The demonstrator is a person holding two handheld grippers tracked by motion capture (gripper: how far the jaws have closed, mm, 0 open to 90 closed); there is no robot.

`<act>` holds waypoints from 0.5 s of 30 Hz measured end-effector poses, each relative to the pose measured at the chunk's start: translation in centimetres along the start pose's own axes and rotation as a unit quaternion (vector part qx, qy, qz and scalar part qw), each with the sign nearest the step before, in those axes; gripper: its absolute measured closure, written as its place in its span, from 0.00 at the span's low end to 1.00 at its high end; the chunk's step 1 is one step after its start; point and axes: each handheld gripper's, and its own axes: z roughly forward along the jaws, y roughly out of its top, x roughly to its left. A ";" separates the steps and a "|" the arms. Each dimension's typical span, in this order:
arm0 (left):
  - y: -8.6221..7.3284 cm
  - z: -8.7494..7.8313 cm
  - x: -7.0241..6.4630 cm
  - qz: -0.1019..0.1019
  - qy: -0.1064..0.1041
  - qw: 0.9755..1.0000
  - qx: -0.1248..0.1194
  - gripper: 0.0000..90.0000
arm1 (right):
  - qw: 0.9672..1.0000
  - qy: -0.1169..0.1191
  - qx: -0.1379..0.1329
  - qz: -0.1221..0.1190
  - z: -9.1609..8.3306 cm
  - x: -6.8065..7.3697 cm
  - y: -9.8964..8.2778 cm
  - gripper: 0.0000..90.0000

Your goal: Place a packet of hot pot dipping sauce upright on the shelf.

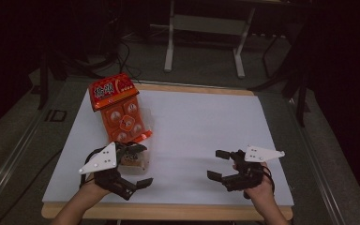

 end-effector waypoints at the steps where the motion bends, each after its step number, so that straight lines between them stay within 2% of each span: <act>1: 0.0 0.3 -0.2 -0.001 -0.003 1.000 0.003 0.03 | 1.000 0.000 0.001 0.001 0.0 0.0 0.0 0.18; 5: -0.5 1.3 -0.8 0.000 -0.017 1.000 0.009 0.03 | 1.000 -0.001 0.001 0.001 0.0 -0.1 -0.1 0.18; 9: -1.4 2.4 -1.1 -0.009 -0.032 0.999 0.013 0.03 | 1.000 -0.003 0.002 0.000 -0.1 -0.1 -0.2 0.18; 15: -1.9 3.2 -1.4 -0.017 -0.041 0.999 0.008 0.03 | 1.000 -0.004 0.002 0.002 -0.1 -0.2 -0.3 0.18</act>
